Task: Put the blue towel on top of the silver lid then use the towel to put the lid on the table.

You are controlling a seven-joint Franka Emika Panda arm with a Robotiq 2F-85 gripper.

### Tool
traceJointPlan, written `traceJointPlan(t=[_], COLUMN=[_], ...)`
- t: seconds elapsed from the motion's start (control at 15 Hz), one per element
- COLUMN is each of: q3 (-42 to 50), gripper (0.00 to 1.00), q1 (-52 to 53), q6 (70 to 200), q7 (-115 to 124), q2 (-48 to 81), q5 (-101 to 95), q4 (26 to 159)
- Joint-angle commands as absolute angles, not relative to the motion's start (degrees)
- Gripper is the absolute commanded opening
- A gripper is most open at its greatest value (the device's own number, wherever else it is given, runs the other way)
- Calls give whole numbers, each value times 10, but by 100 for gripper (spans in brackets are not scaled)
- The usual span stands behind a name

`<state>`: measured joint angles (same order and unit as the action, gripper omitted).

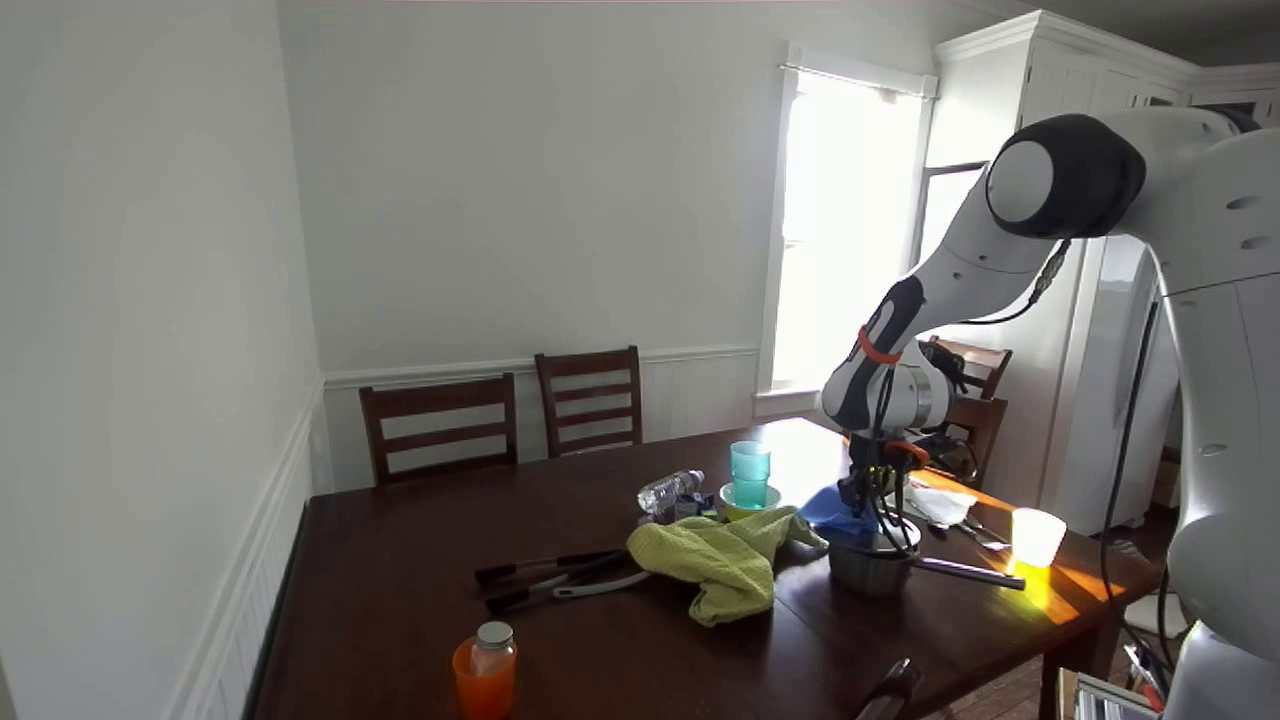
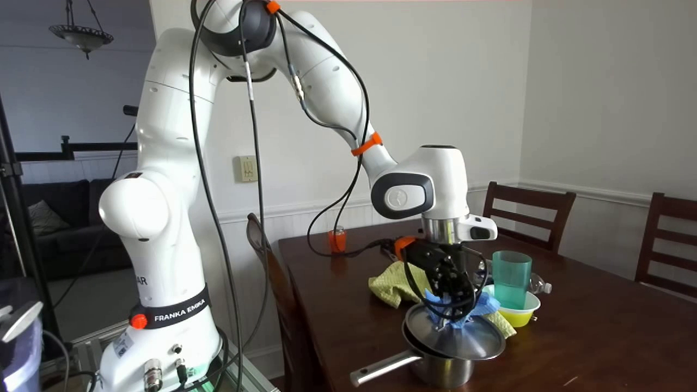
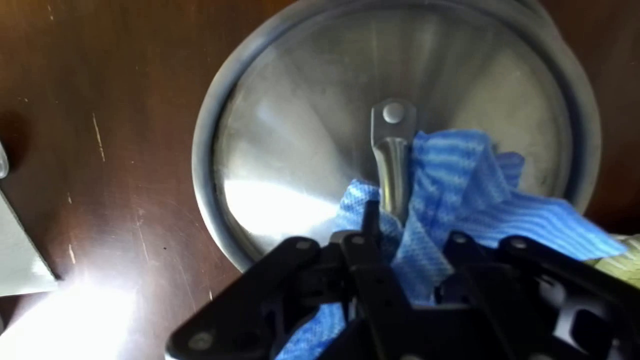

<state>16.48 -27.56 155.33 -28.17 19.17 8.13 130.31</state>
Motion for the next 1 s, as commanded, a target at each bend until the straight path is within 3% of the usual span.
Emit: traceJointPlan(t=[0.0, 0.93], q3=[177, 166], gripper=[0, 3], q1=[-266, -177], q6=[1546, 1479], q7=[-239, -117], q2=[172, -47], q5=[36, -67], q4=[1313, 1436])
